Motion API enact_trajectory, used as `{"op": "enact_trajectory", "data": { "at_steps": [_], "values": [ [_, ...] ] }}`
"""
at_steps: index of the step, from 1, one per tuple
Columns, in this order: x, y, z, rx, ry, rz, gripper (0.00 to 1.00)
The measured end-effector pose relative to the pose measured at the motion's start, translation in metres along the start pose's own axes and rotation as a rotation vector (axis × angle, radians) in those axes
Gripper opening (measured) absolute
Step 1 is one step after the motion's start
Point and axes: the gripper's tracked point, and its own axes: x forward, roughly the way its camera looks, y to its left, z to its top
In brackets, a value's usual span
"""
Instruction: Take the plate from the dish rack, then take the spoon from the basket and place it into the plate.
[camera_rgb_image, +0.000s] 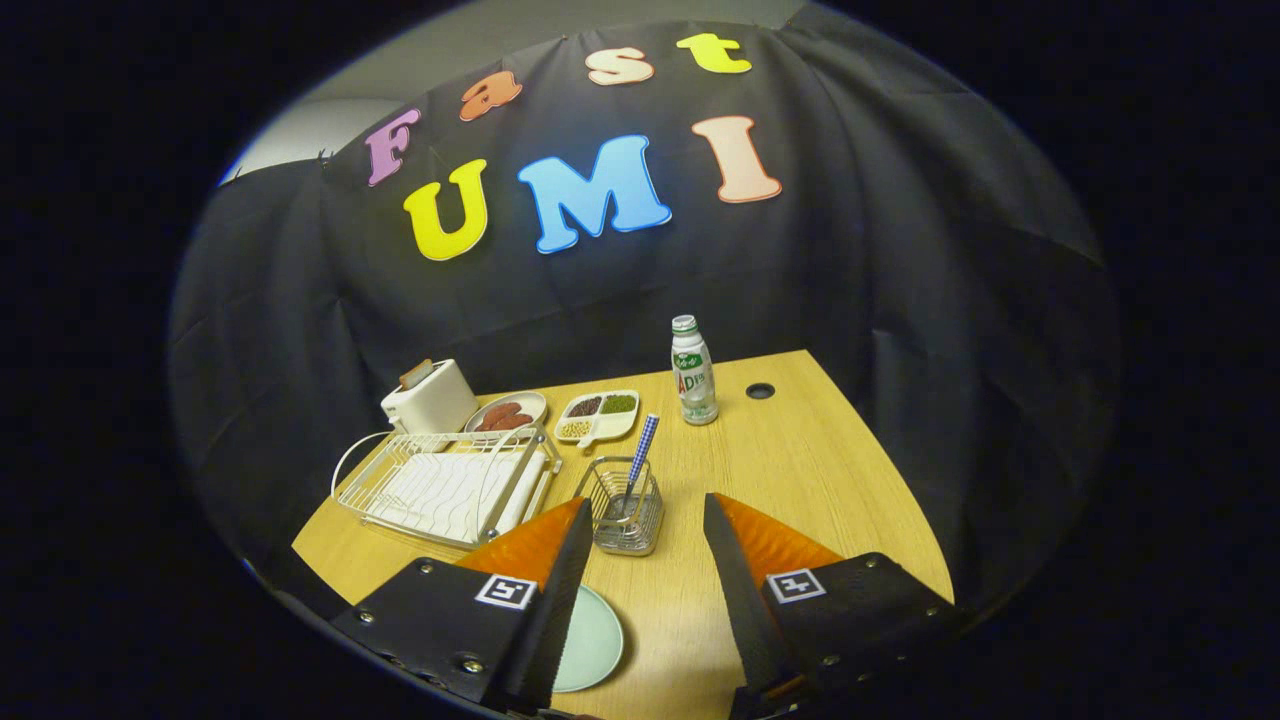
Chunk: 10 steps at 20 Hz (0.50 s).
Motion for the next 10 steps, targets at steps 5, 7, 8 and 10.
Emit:
{"op": "enact_trajectory", "data": {
  "at_steps": [5,7,8,10],
  "values": [
    [0.009,-0.009,0.034,-0.131,-0.143,-0.057,0.69],
    [0.017,-0.008,0.040,-0.152,-0.175,-0.062,0.69],
    [0.021,-0.005,0.042,-0.144,-0.180,-0.054,0.69],
    [0.035,0.001,0.041,-0.120,-0.181,-0.032,0.69]
  ]
}}
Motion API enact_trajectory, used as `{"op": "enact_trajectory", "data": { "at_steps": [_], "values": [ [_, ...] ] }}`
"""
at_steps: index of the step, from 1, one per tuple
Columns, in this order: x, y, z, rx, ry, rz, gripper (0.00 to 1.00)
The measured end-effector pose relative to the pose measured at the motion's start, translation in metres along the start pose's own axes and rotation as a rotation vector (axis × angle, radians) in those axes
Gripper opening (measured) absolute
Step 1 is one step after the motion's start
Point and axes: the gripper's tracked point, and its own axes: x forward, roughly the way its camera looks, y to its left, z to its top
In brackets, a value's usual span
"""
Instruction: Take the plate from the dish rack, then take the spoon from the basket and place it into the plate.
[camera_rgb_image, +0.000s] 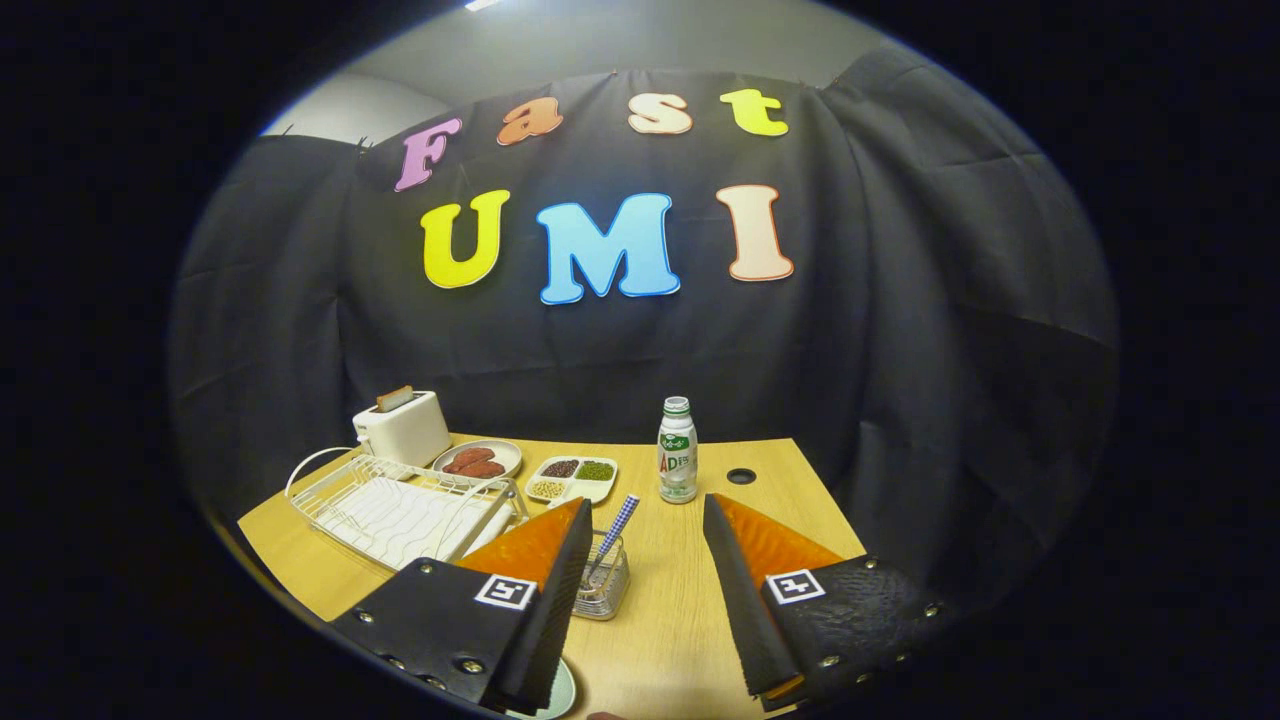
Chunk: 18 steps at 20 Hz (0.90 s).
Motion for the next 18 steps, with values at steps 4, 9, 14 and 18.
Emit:
{"op": "enact_trajectory", "data": {
  "at_steps": [4,9,14,18],
  "values": [
    [0.045,-0.007,-0.014,0.064,0.013,-0.024,0.69],
    [0.090,-0.006,-0.037,0.140,0.029,-0.042,0.69],
    [0.124,-0.003,-0.058,0.164,0.058,-0.055,0.69],
    [0.148,0.002,-0.068,0.129,0.068,-0.073,0.69]
  ]
}}
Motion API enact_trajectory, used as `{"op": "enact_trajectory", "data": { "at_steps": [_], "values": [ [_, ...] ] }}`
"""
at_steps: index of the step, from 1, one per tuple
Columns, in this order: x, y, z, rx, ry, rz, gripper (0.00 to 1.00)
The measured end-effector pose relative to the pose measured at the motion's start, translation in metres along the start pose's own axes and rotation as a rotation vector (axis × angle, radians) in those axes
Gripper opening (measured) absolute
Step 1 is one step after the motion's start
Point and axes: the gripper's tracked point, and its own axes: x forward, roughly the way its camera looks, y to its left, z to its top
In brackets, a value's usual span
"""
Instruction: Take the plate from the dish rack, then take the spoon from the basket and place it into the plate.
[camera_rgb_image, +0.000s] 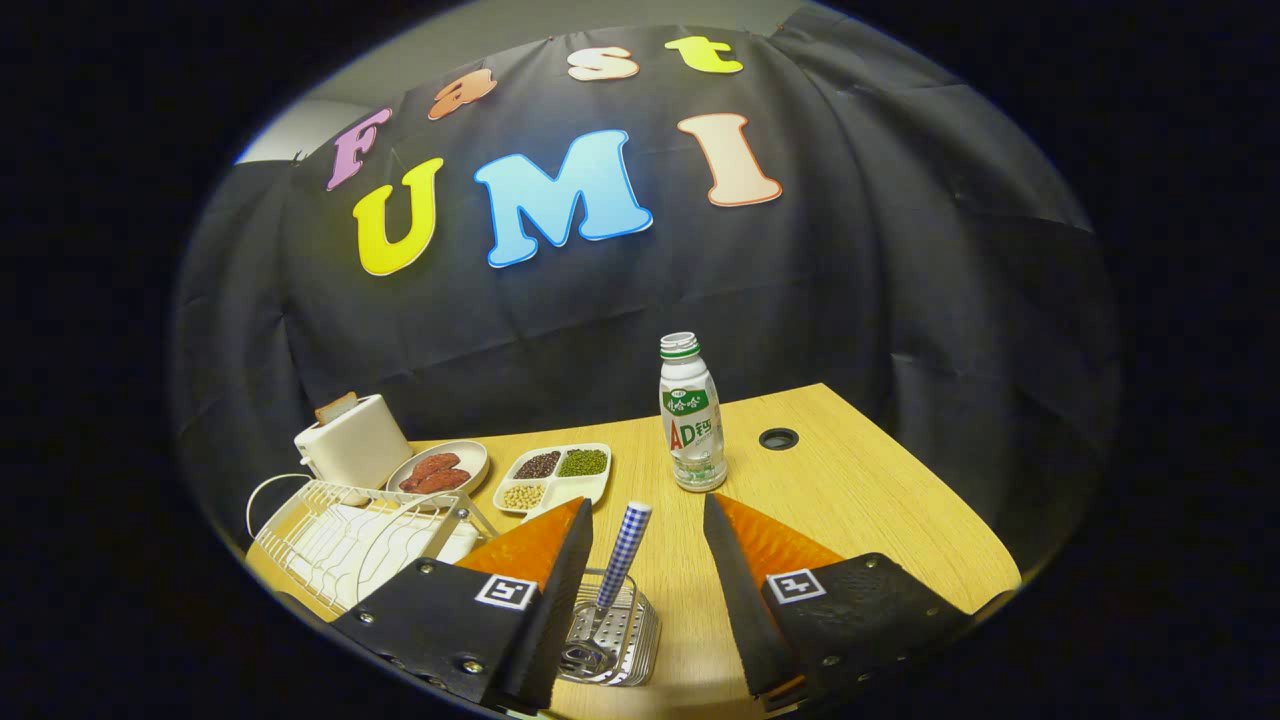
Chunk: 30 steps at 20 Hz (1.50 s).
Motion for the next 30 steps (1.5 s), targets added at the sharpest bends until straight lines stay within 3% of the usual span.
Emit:
{"op": "enact_trajectory", "data": {
  "at_steps": [4,6,8,9,10,11,13,15,24,30],
  "values": [
    [0.016,0.005,-0.011,-0.003,0.013,-0.022,0.69],
    [0.019,0.008,-0.014,-0.002,0.026,-0.026,0.62],
    [0.020,0.012,-0.014,0.003,0.031,-0.015,0.22],
    [0.017,0.017,-0.012,0.004,0.029,-0.009,0.22],
    [0.015,0.012,-0.006,0.010,-0.004,-0.049,0.15],
    [0.009,0.014,0.000,-0.003,-0.001,-0.032,0.08],
    [0.002,0.024,0.003,-0.027,-0.018,-0.016,0.08],
    [-0.005,0.030,0.019,-0.045,-0.058,-0.011,0.01],
    [-0.048,0.048,0.079,-0.002,-0.122,0.027,0.01],
    [-0.096,0.056,0.099,0.011,-0.104,0.124,0.01]
  ]
}}
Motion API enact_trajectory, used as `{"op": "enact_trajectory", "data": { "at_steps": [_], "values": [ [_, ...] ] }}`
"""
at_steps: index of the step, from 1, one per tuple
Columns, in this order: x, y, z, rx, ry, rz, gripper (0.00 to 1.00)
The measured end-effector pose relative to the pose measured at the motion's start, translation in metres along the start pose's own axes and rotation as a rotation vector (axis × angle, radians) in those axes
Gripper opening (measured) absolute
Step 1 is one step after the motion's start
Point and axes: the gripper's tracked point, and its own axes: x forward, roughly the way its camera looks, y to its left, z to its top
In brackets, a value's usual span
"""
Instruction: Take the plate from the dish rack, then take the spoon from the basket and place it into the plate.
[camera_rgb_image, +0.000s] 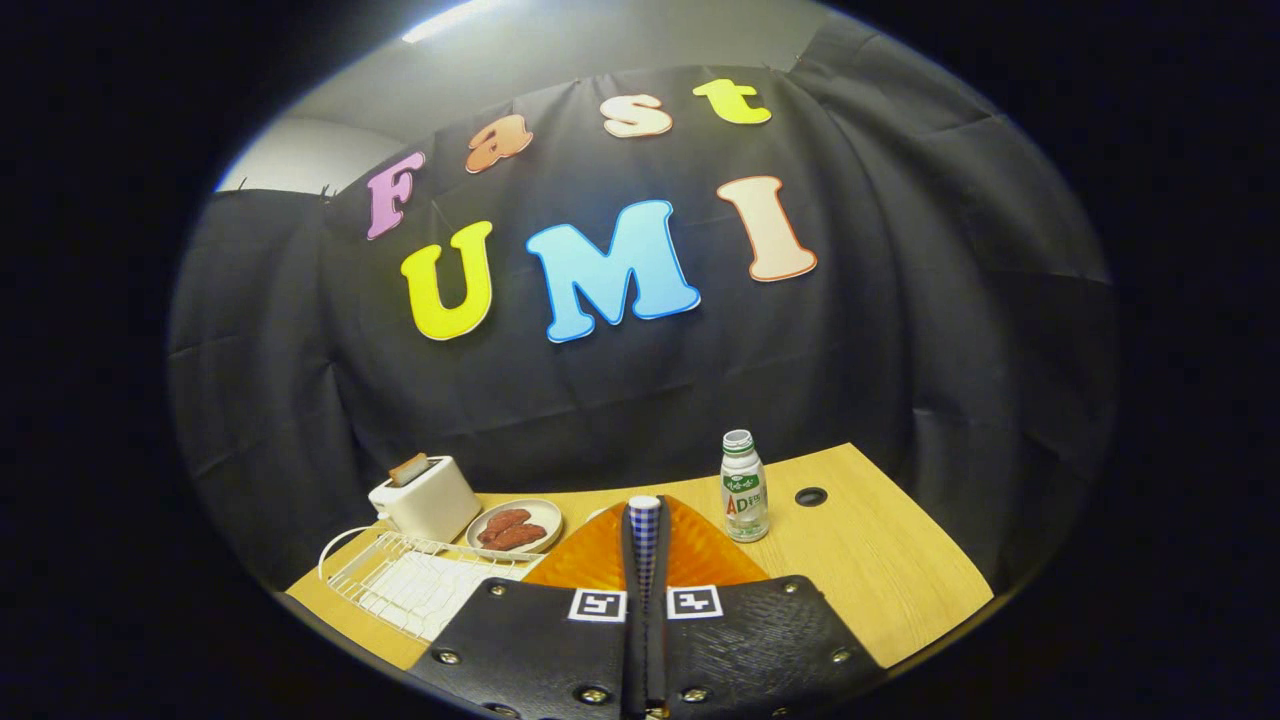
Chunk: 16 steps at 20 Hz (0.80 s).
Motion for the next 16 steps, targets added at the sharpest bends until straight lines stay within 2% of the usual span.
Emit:
{"op": "enact_trajectory", "data": {
  "at_steps": [8,16],
  "values": [
    [-0.076,0.023,-0.026,-0.066,0.105,0.100,0.01],
    [-0.112,0.049,-0.090,-0.115,0.259,0.143,0.01]
  ]
}}
